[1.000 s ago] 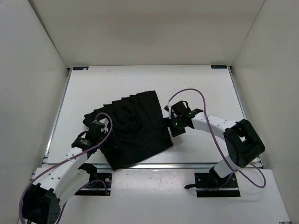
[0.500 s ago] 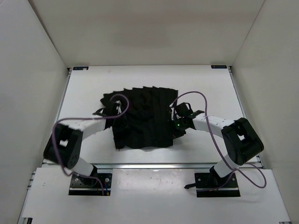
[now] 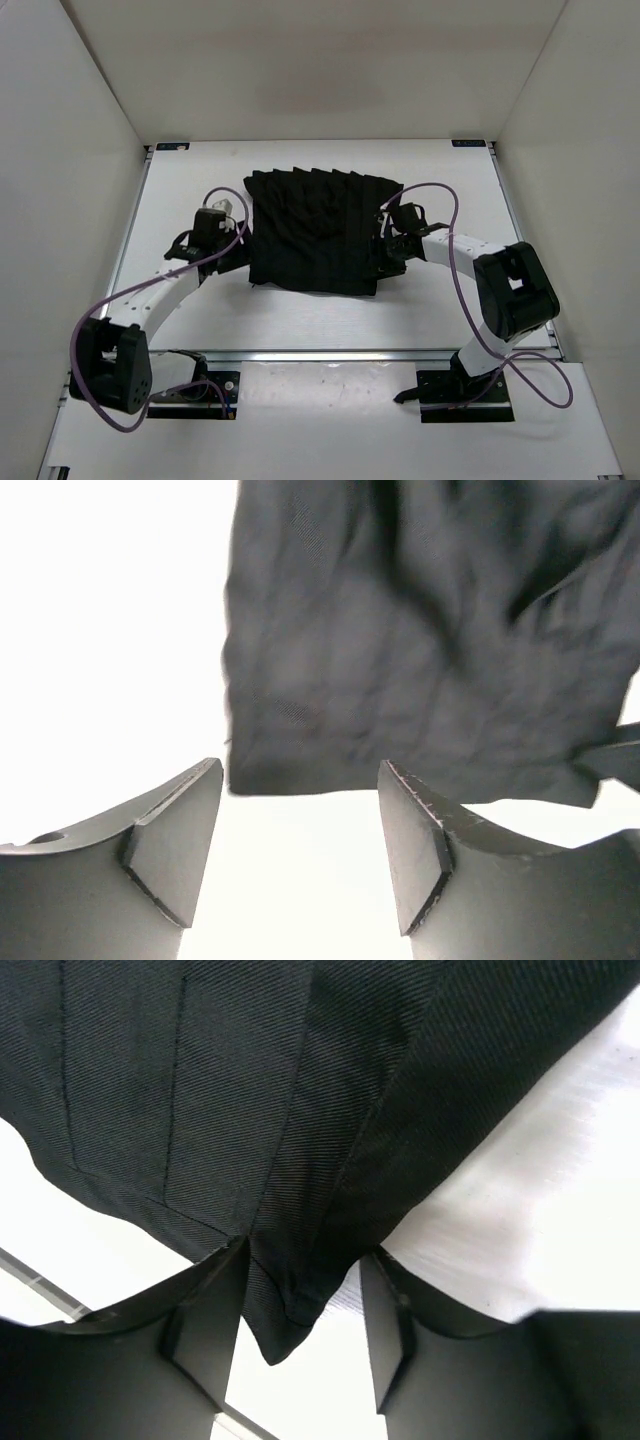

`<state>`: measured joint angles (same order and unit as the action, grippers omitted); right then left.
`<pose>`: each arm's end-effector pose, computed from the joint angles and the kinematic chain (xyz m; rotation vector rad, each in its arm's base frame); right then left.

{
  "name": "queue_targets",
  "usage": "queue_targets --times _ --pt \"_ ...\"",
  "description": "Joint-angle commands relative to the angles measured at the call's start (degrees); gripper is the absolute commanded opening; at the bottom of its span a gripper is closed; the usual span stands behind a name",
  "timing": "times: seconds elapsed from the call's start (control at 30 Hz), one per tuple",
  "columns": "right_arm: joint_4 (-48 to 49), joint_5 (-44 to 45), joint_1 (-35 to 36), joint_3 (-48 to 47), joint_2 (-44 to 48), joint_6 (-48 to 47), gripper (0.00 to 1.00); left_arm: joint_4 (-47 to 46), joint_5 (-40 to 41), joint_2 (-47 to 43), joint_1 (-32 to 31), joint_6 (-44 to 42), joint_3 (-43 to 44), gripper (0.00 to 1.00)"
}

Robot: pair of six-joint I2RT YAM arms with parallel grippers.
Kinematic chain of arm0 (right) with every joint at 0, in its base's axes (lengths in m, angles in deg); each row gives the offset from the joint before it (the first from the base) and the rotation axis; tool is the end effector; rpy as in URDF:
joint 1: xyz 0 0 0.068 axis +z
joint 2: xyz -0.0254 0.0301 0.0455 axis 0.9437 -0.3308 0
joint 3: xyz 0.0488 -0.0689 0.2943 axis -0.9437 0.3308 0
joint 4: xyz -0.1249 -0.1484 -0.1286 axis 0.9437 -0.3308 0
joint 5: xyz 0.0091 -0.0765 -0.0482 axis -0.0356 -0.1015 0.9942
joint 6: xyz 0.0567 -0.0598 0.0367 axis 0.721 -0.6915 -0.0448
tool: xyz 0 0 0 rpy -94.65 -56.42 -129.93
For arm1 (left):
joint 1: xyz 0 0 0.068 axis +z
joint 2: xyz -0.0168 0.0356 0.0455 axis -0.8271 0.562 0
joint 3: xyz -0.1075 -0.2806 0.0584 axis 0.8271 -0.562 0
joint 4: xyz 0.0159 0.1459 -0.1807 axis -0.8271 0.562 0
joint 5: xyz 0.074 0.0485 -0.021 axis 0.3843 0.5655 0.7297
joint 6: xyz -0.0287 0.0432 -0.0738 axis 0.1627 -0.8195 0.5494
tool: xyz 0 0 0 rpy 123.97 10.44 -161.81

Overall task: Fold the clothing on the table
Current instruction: Move the skirt to the center of the board, then flatten the skirt out

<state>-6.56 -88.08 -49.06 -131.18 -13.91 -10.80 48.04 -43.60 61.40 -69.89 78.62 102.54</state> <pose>0.2747 0.1422 0.1763 -0.2397 2.7297 0.7351 0.2369 -0.0696 0.2295 -0.2964 2.4805 -0.4860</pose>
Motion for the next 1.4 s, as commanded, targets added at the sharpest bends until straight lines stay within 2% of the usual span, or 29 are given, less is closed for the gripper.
queue_targets --times 0.0,0.2,0.37,0.5,0.63,0.7,0.73,0.87,0.93,0.97,1.0,1.07,1.13,1.2,1.37 --pt "0.3 3.6 1.1 -0.1 2.8 -0.8 0.47 3.4 4.7 -3.0 0.5 -1.0 -4.9 0.74" --pt "-0.5 5.8 2.5 0.3 4.6 -0.3 0.47 0.4 7.0 2.5 -1.1 -0.9 -5.7 0.77" --pt "-0.8 6.4 3.2 0.1 5.1 0.0 0.38 -4.2 7.0 5.5 -0.7 1.2 -7.4 0.76" --pt "-0.8 6.4 4.3 0.6 3.8 -0.1 0.35 -7.0 6.9 5.2 -0.7 2.0 -8.1 0.75" --pt "-0.3 6.1 4.1 0.5 2.2 -0.3 0.22 -7.6 6.5 5.7 -1.9 3.0 -6.8 0.71" --pt "-0.2 5.9 4.0 0.6 1.9 -0.3 0.11 -7.3 7.0 6.4 -2.3 2.7 -5.9 0.69" --pt "-0.5 6.3 3.9 0.6 2.2 -0.2 0.00 -7.1 7.0 6.5 -2.0 2.7 -5.8 0.67" --pt "1.5 3.6 3.4 2.4 5.8 0.5 0.00 -6.6 6.9 5.4 -1.6 2.1 -5.4 0.70" --pt "7.1 -8.2 0.8 6.3 11.8 2.4 0.00 -5.7 7.0 4.0 -0.3 1.8 -5.6 0.72" --pt "14.0 -11.7 -2.1 10.5 14.0 5.7 0.00 -5.8 6.6 3.0 -0.2 1.4 -5.4 0.73" --pt "26.1 -20.1 -6.2 15.8 19.9 13.3 0.00 -5.4 7.0 1.6 -0.2 1.0 -5.6 0.74" --pt "33.9 -23.6 -9.1 22.6 24.8 20.0 0.00 -3.9 7.0 1.0 -0.2 0.4 -5.8 0.74" --pt "32.0 -21.4 -9.9 22.9 27.4 20.4 0.00 -3.7 7.0 0.4 -1.3 0.8 -7.0 0.74" --pt "26.5 -19.4 -9.6 21.5 27.2 16.6 0.01 -6.0 7.0 0.4 -1.1 2.2 -10.0 0.75" --pt "28.9 -20.0 -9.2 23.5 26.7 18.5 0.00 -12.4 2.7 0.9 -1.4 6.0 -13.6 0.72"
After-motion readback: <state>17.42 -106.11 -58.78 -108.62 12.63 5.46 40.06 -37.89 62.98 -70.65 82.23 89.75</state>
